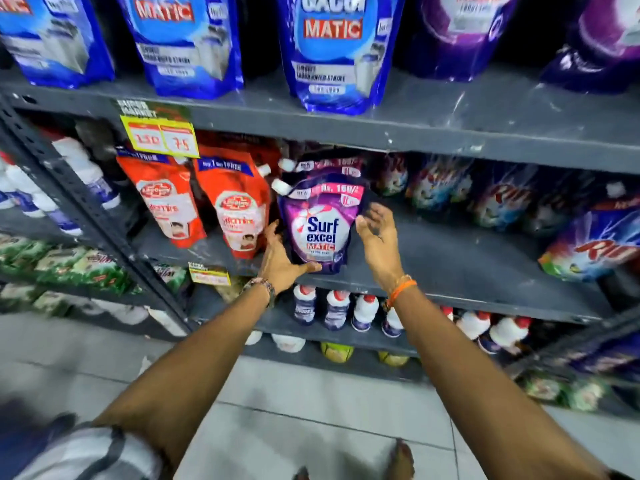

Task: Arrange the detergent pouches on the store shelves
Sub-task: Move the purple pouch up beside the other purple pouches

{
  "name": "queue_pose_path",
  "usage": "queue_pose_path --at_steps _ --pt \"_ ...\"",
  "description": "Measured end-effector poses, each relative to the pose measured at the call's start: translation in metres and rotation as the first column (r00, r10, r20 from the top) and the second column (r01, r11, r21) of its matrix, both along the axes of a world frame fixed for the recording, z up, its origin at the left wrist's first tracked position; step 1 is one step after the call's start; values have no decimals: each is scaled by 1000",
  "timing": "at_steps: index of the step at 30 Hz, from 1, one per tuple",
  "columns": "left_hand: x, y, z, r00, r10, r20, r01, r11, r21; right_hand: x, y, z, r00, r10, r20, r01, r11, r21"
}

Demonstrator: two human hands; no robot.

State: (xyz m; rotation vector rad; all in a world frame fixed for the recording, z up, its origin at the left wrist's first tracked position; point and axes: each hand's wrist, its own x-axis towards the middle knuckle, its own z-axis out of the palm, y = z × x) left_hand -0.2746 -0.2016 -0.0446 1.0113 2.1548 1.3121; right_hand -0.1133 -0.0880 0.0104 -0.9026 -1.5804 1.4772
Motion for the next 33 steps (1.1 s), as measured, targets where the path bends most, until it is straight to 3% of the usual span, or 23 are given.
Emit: queue_pose_path --at_steps 4,13,19,26,33 --pt "2 11 -9 998 68 -18 -68 998 14 -11 13 -13 986 169 -3 -169 983 70" --pt "22 2 -5 993 110 -31 -109 994 20 -3 18 -11 995 36 89 -46 993 111" --pt "46 -31 5 997 16 -71 -13 999 35 29 -8 -9 990 -90 105 67 977 203" --pt "85 -59 68 975 -122 -184 145 983 114 82 -47 56 968 -250 8 229 900 371" --pt "122 -53 181 924 -147 -353 240 942 235 121 -37 181 943 -282 -175 332 810 484"
